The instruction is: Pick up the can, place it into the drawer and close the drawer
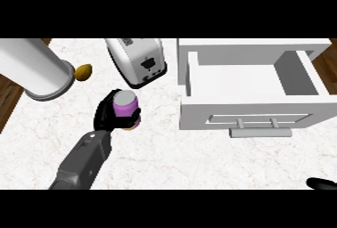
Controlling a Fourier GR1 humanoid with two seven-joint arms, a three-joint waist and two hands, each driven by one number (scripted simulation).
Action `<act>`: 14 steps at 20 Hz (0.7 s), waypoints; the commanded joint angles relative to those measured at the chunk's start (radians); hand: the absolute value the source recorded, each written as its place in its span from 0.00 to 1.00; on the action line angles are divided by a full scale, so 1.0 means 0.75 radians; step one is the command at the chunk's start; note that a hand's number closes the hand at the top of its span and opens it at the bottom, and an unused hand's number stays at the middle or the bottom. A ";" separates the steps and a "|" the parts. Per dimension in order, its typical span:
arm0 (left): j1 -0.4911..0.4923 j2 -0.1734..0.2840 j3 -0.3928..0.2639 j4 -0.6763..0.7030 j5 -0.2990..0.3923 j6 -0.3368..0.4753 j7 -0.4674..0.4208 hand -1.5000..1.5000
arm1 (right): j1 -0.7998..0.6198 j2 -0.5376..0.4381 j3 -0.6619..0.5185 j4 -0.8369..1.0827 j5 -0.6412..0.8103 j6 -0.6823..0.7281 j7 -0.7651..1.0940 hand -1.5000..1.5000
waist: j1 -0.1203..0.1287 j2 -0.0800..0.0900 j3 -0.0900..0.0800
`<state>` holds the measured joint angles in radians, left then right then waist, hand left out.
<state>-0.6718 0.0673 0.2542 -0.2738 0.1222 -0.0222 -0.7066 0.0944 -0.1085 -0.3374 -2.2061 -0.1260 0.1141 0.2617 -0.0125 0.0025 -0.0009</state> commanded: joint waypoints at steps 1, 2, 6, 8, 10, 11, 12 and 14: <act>-0.058 0.006 -0.012 -0.083 0.014 -0.016 0.089 1.00 | -0.036 -0.015 -0.001 -0.023 0.005 -0.020 0.056 0.00 | 0.006 -0.002 0.001; -0.034 -0.027 -0.032 -0.063 -0.013 0.017 0.017 1.00 | -0.020 -0.021 -0.009 -0.047 0.001 -0.014 0.073 0.00 | 0.001 0.000 0.000; -0.065 0.006 -0.093 -0.281 -0.008 -0.017 0.286 1.00 | 0.039 0.023 0.003 -0.049 0.038 -0.006 -0.011 0.00 | 0.018 -0.009 0.002; -0.142 -0.086 -0.144 -0.340 -0.016 0.116 0.322 1.00 | -0.009 0.038 0.013 0.020 0.064 -0.042 -0.013 0.00 | 0.024 -0.012 0.003; -0.142 -0.057 -0.166 -0.420 -0.039 0.077 0.403 1.00 | 0.011 0.028 0.013 -0.046 0.069 -0.041 0.017 0.00 | 0.030 -0.016 0.003; -0.161 -0.087 -0.174 -0.422 -0.026 0.121 0.426 1.00 | -0.012 0.010 0.024 -0.051 0.078 -0.044 0.065 0.00 | 0.023 -0.013 0.002; -0.191 -0.068 -0.162 -0.461 -0.015 0.092 0.494 1.00 | 0.005 0.003 0.000 -0.035 0.052 -0.024 0.031 0.00 | 0.029 -0.018 0.003; -0.244 -0.085 -0.168 -0.462 -0.018 0.132 0.508 1.00 | 0.022 0.016 0.010 -0.063 0.044 -0.017 0.020 0.00 | 0.009 -0.015 0.003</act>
<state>-0.6988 0.0371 0.1537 -0.5280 0.1123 0.0561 -0.3934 0.0995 -0.0932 -0.3244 -2.2408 -0.0812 0.0902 0.2822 0.0134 -0.0018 -0.0015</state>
